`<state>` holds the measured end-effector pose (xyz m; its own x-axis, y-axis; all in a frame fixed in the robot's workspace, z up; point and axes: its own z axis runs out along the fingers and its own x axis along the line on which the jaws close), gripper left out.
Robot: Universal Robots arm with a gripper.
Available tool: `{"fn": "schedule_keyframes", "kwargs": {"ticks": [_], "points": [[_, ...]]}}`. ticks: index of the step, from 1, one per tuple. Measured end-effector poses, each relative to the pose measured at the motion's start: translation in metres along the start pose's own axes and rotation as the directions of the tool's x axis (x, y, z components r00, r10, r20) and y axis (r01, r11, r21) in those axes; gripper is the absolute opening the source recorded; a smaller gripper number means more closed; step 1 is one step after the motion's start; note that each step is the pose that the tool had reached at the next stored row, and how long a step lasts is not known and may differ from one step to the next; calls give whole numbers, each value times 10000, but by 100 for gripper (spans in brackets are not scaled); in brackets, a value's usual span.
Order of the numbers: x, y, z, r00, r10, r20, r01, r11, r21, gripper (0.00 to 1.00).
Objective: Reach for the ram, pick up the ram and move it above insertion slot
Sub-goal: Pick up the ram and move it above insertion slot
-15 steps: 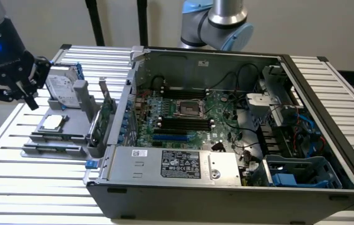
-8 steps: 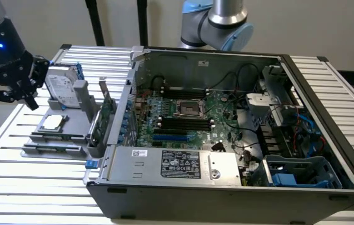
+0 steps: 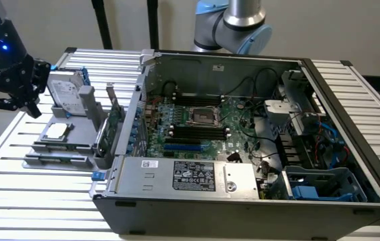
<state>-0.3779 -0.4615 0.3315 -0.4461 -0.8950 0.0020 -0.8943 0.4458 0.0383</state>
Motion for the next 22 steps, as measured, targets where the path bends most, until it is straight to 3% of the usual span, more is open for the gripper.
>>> {"fn": "schedule_keyframes", "kwargs": {"ticks": [4, 7, 11, 17, 19, 22], "points": [[0, 0, 1, 9973, -734, -28, 734, 9973, 0, 11], [0, 0, 1, 9918, -1276, -49, 1276, 9918, 0, 11], [0, 0, 2, 9801, -1985, -76, 1985, 9801, -4, 11], [0, 0, 3, 9542, -2989, -114, 2989, 9543, -1, 11], [-1, -1, 3, 9493, -3142, -116, 3142, 9493, 9, 11], [-2, -2, 3, 9475, -3195, -115, 3195, 9476, 12, 11]]}}
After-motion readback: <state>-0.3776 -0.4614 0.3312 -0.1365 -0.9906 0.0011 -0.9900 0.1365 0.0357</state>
